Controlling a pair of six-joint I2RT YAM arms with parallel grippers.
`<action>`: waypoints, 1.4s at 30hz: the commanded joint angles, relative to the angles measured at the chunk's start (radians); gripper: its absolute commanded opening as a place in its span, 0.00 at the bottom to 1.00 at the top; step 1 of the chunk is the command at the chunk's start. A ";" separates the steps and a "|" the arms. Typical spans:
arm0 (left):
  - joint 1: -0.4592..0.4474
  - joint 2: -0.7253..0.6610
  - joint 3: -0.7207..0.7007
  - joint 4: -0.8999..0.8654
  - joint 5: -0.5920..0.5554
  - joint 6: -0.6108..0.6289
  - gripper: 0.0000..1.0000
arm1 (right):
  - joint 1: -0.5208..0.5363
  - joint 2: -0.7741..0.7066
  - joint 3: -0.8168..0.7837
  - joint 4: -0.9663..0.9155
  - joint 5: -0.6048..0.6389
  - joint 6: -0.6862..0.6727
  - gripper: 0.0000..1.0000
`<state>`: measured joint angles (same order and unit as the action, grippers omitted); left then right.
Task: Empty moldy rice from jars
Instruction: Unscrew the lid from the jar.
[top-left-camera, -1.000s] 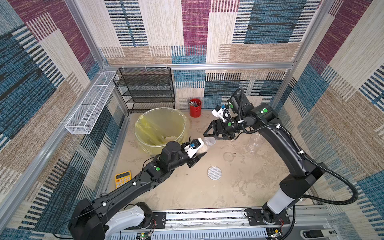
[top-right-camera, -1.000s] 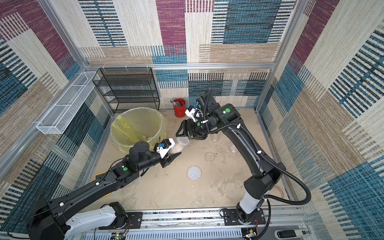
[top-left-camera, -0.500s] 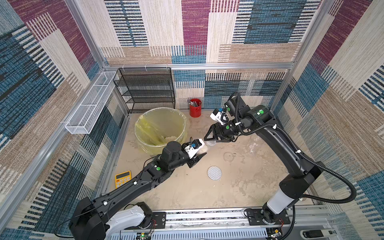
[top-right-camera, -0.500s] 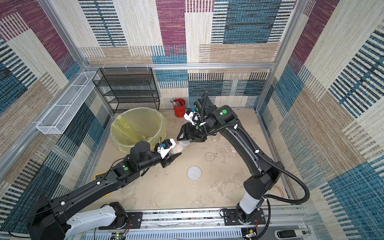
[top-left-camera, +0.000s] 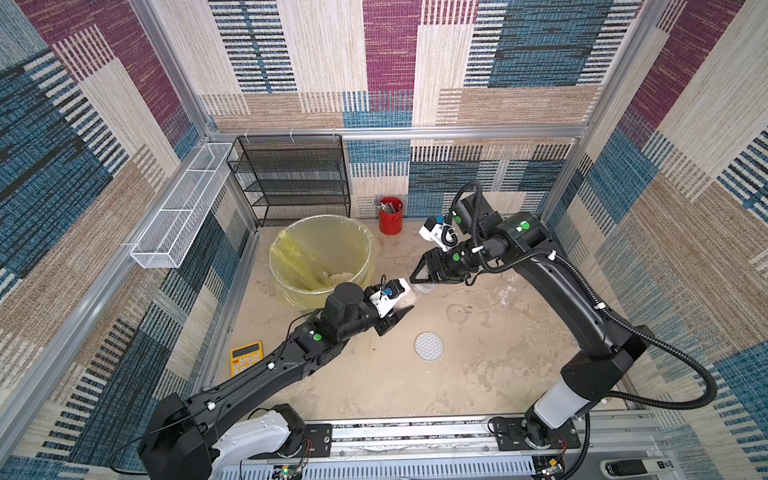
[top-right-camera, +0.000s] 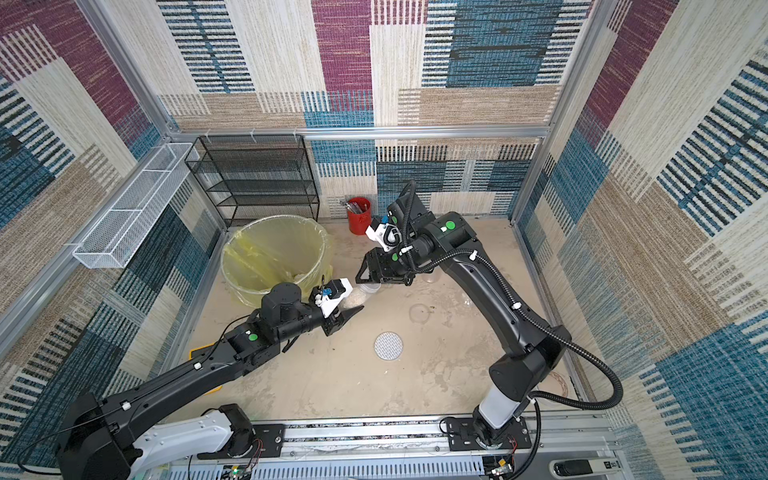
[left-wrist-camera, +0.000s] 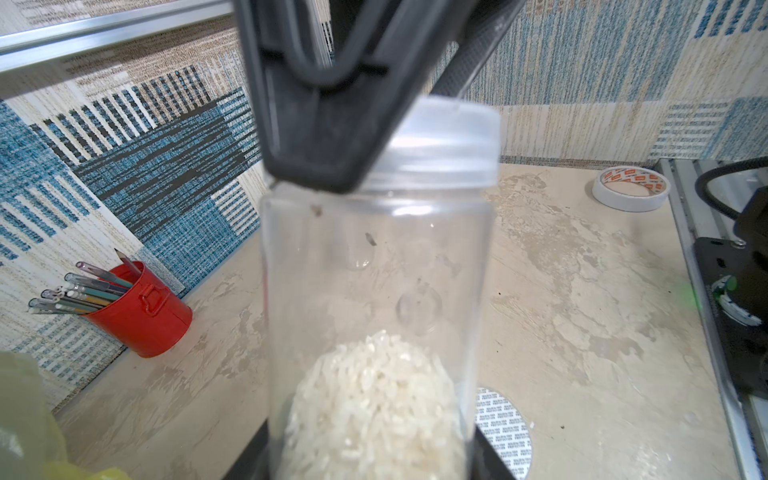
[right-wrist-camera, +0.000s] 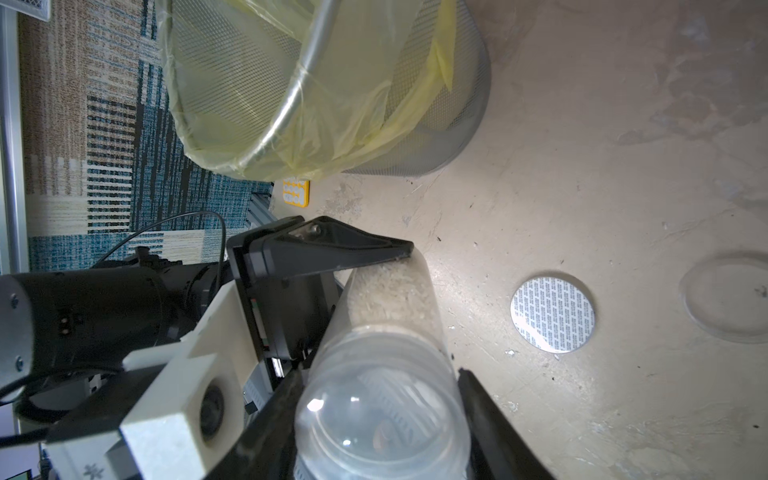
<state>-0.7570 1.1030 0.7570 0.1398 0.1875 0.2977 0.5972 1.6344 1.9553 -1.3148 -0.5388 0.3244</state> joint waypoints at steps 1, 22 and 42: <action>0.002 -0.010 -0.001 0.056 0.045 -0.022 0.00 | 0.000 -0.046 -0.035 0.149 0.040 -0.076 0.51; 0.002 -0.029 -0.018 0.028 0.167 -0.053 0.00 | 0.000 -0.112 -0.274 0.361 -0.122 -0.562 0.48; 0.011 -0.058 -0.024 -0.014 0.159 -0.037 0.00 | -0.026 -0.193 -0.422 0.392 -0.091 -1.016 0.52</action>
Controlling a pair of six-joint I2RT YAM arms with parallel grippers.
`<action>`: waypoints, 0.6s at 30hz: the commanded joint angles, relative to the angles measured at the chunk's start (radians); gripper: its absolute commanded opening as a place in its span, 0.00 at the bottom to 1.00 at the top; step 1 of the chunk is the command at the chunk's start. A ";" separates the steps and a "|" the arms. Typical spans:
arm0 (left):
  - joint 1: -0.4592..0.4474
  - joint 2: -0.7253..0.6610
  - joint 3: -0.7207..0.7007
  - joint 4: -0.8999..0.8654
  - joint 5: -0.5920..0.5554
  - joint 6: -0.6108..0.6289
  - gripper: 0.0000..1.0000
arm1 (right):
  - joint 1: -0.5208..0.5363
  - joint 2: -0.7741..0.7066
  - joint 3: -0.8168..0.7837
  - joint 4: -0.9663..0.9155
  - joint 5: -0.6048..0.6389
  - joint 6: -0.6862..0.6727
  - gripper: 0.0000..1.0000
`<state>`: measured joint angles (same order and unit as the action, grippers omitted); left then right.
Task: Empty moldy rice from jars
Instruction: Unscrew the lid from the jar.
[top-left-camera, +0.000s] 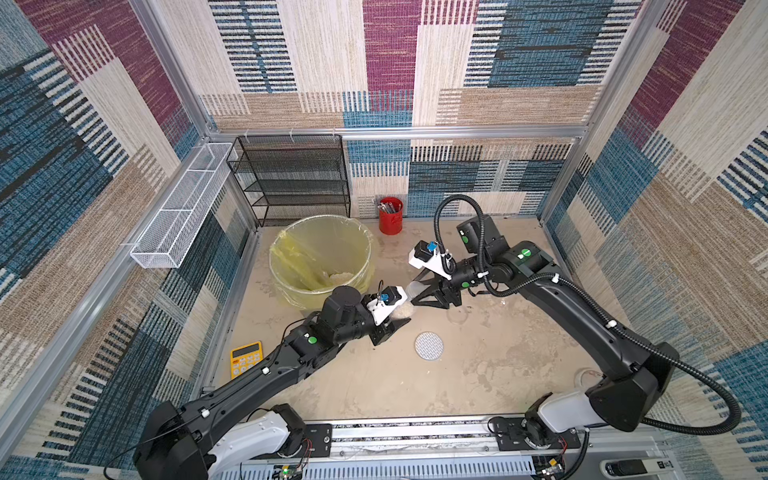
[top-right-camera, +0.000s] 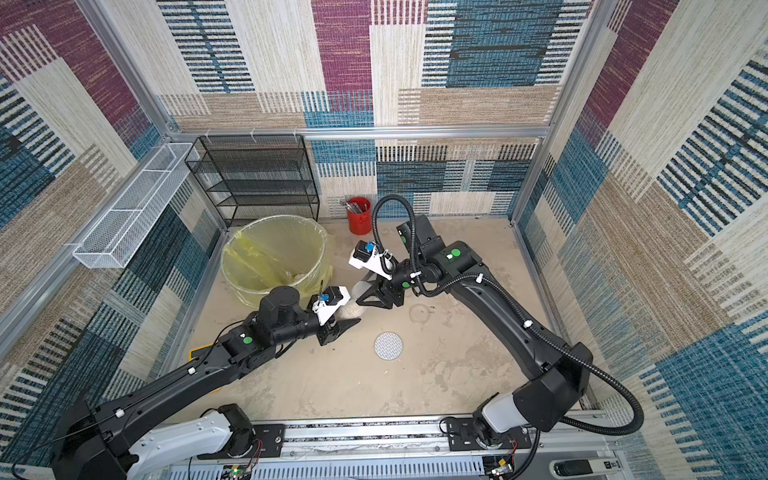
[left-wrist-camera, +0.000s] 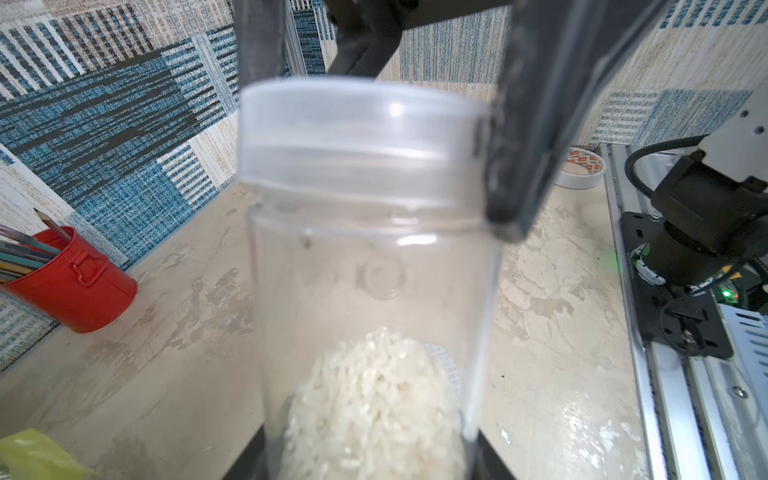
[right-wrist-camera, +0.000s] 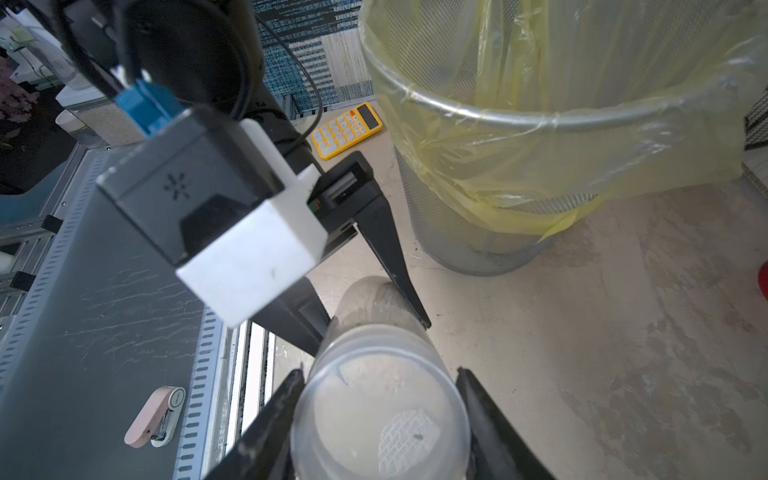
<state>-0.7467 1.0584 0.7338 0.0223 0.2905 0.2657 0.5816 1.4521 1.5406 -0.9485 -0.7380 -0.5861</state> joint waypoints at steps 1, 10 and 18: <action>0.001 -0.015 -0.003 0.103 0.057 -0.004 0.00 | -0.014 -0.019 -0.009 0.031 0.108 -0.113 0.53; 0.002 -0.015 0.004 0.101 0.062 -0.012 0.00 | -0.022 -0.040 -0.025 0.051 0.084 -0.142 0.56; 0.001 -0.011 0.010 0.097 0.069 -0.016 0.00 | -0.022 -0.046 -0.029 0.087 0.072 -0.133 0.65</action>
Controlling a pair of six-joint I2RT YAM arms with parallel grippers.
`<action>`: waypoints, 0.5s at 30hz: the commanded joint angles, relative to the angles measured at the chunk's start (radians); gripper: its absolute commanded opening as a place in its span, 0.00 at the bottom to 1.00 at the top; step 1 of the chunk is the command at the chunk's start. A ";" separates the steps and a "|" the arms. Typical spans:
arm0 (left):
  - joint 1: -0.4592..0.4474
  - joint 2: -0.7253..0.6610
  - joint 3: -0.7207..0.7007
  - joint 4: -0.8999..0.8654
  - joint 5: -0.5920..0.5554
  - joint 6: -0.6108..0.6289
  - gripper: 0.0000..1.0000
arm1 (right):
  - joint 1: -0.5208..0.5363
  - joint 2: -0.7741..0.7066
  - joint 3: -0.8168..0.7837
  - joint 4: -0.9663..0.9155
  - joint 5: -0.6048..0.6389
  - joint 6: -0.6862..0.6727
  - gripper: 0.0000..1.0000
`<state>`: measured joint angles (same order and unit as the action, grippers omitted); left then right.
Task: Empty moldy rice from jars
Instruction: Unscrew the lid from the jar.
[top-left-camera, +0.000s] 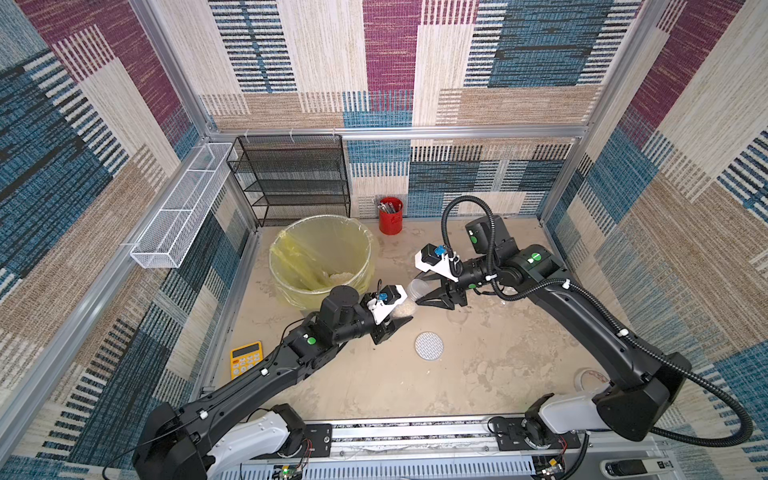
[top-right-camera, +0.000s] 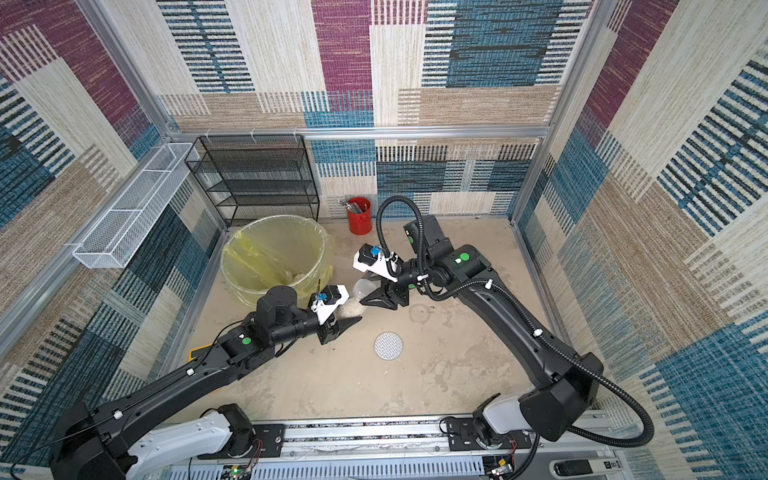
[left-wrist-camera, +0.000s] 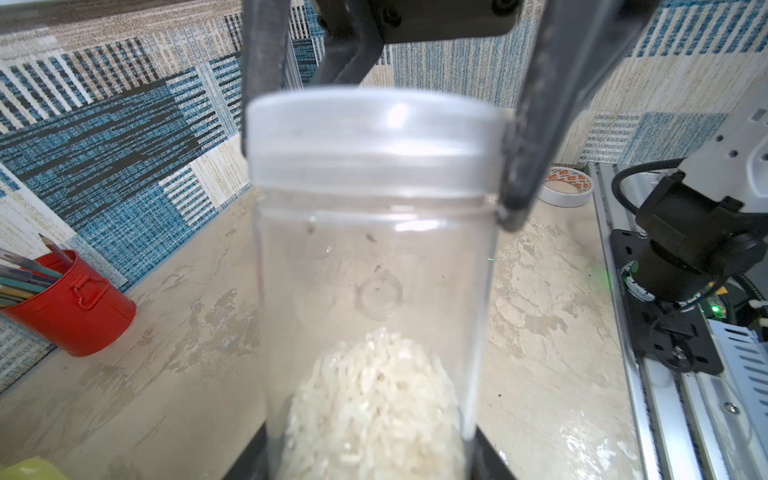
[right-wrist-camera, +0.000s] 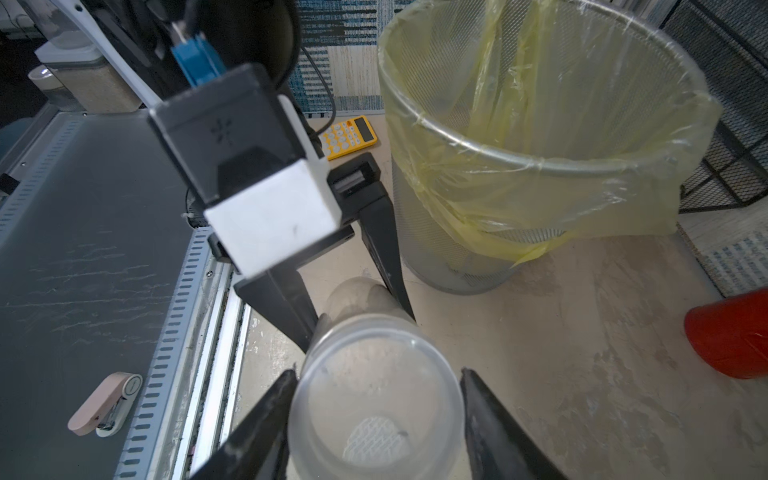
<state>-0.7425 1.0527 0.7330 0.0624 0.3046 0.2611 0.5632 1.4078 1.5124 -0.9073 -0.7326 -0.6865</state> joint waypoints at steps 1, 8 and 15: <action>-0.003 -0.004 0.010 0.059 0.059 -0.013 0.00 | -0.003 0.001 0.001 0.047 0.055 -0.031 0.65; -0.003 -0.002 0.010 0.068 0.071 -0.024 0.00 | -0.003 0.035 0.016 0.053 0.050 -0.006 0.67; -0.003 -0.013 0.004 0.068 0.055 -0.015 0.00 | -0.003 0.003 -0.022 0.088 0.071 0.007 0.73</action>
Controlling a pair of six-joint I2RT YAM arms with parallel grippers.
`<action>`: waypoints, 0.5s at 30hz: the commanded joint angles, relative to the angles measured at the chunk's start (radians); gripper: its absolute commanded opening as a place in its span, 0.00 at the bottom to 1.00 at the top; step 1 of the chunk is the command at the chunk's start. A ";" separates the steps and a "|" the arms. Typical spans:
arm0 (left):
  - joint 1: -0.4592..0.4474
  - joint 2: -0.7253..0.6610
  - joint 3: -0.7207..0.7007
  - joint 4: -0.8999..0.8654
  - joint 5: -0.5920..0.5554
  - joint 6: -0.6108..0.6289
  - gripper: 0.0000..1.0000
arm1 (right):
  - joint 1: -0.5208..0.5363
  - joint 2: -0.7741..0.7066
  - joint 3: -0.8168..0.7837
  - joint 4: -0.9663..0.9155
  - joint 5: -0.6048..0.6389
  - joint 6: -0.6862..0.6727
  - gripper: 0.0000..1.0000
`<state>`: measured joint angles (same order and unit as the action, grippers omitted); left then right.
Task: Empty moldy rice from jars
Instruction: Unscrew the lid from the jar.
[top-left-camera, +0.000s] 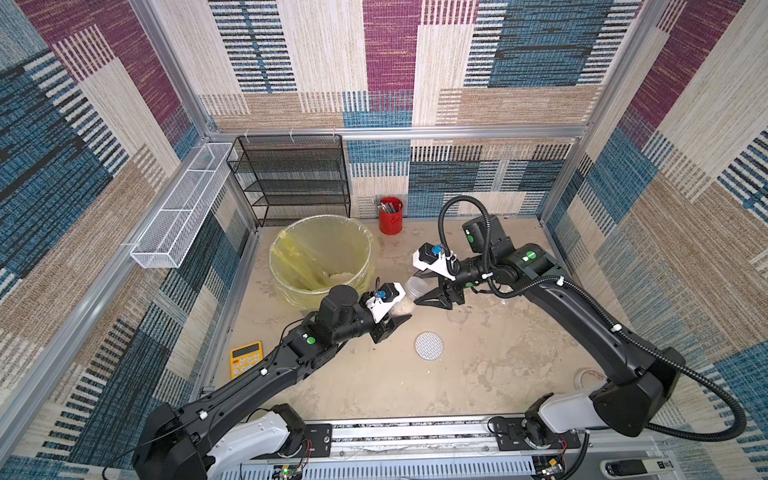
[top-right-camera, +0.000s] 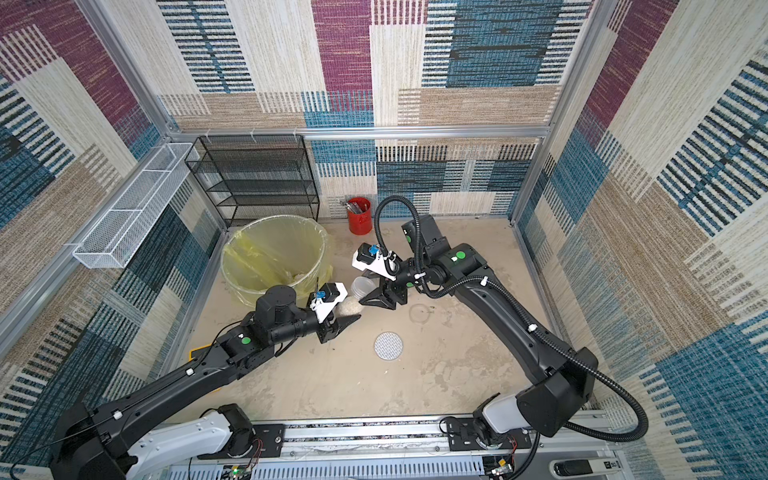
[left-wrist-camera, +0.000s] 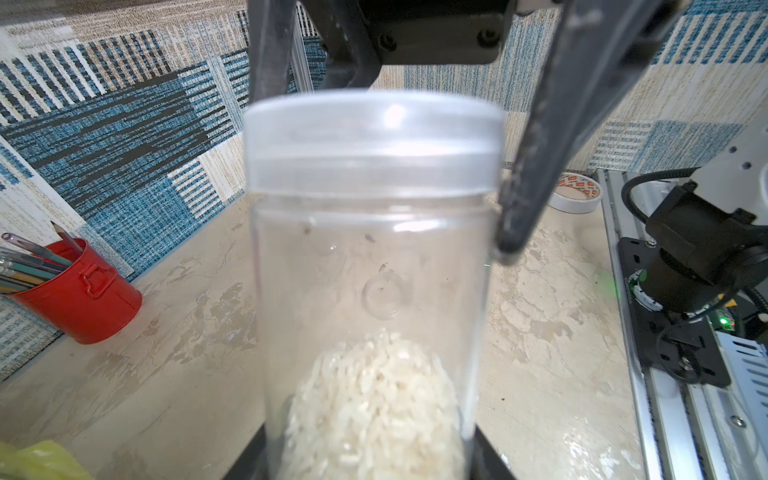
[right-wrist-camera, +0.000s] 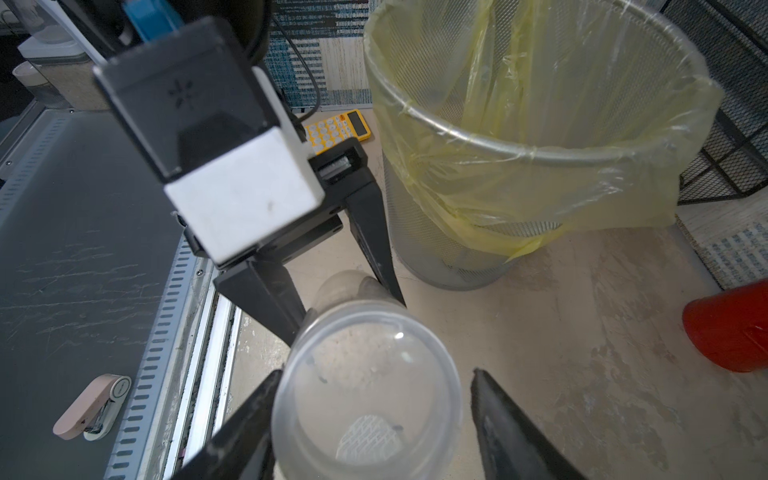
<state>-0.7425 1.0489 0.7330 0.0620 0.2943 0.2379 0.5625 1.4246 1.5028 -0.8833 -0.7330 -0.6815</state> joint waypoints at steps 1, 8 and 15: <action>-0.003 -0.008 0.005 0.068 0.066 0.009 0.00 | -0.003 -0.020 -0.021 0.073 0.075 0.009 0.75; -0.003 -0.010 0.006 0.068 0.059 0.010 0.00 | -0.007 -0.067 -0.076 0.109 0.090 0.040 0.78; -0.003 -0.016 0.003 0.065 0.047 0.015 0.00 | -0.015 -0.129 -0.148 0.163 0.100 0.075 0.82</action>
<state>-0.7444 1.0378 0.7330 0.0723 0.3115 0.2390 0.5514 1.3151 1.3693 -0.7860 -0.6586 -0.6289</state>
